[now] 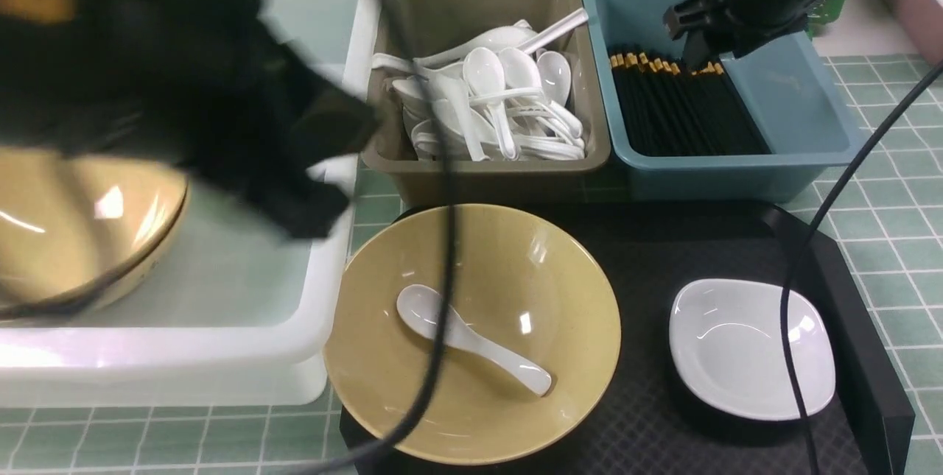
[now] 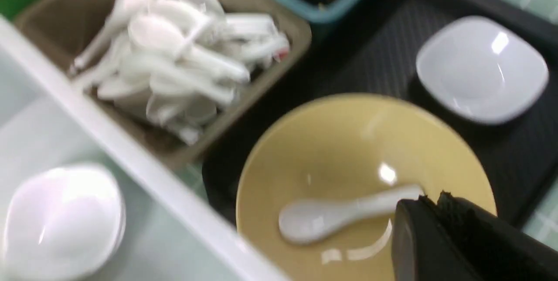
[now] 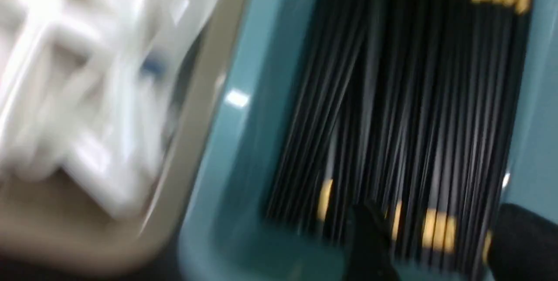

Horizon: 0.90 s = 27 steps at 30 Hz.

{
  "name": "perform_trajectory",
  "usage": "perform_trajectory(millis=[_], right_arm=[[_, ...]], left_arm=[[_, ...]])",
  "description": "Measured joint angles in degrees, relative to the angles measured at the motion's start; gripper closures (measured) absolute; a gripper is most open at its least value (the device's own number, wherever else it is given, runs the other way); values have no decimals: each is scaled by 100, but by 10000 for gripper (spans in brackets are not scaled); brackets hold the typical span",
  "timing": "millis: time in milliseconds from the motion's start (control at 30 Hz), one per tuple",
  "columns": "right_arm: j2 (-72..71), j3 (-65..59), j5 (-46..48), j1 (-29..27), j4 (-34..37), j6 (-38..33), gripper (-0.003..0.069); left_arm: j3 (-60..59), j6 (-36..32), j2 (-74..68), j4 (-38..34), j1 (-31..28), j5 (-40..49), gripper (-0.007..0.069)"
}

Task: On blue table put chopsticks spoon bowls plates into blue grey white boxes.
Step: 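Reach down and grasp the white spoon resting in the bowl with the right gripper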

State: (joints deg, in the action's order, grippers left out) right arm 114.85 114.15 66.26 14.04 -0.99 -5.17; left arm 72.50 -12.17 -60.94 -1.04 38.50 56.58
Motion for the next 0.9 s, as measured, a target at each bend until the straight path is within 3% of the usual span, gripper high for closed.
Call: perform_trajectory(millis=[267, 667, 900], right_arm=[[-776, -332, 495, 1178, 413, -639, 248], [-859, -1447, 495, 3011, 585, -886, 248], [-321, -1781, 463, 3175, 563, -1010, 232]], left_arm=[[-1340, 354, 1679, 62, 0, 407, 623], [-2903, 507, 2904, 62, 0, -109, 623], [-2949, 545, 2916, 104, 0, -413, 623]])
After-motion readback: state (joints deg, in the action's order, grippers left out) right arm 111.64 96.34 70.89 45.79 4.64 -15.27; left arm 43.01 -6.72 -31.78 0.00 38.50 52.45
